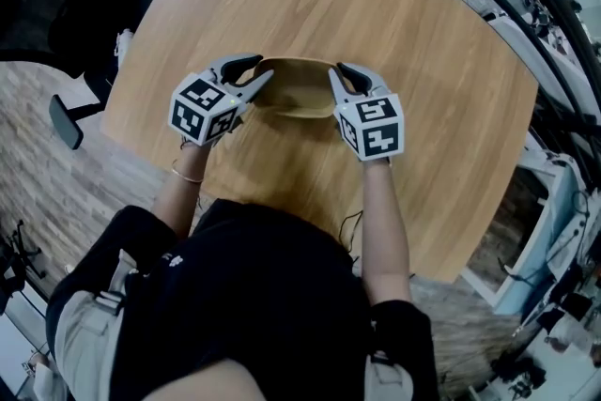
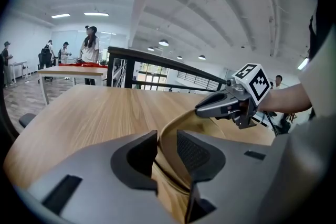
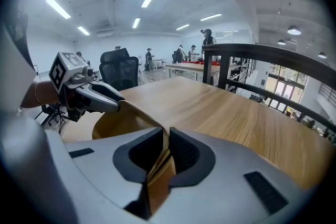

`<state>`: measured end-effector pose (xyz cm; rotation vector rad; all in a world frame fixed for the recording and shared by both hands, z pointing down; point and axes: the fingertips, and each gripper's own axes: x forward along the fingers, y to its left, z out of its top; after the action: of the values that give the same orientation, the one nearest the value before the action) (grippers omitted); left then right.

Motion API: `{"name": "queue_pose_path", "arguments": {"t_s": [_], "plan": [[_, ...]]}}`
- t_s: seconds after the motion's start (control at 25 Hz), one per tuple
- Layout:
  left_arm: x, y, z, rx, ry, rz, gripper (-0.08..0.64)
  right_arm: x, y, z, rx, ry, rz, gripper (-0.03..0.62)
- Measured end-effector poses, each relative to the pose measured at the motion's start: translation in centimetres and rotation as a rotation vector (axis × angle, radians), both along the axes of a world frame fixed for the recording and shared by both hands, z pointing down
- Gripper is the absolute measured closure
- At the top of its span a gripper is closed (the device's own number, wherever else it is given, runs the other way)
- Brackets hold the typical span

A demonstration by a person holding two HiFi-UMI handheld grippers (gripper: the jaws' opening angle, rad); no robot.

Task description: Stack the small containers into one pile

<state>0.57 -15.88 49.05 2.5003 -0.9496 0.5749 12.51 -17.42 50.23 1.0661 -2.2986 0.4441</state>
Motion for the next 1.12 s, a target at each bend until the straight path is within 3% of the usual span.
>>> {"name": "queue_pose_path", "arguments": {"t_s": [1.12], "plan": [[0.1, -0.8, 1.7, -0.012, -0.035, 0.002, 0.453, -0.7, -0.2, 1.1, -0.045, 0.127, -0.112, 0.555]]}}
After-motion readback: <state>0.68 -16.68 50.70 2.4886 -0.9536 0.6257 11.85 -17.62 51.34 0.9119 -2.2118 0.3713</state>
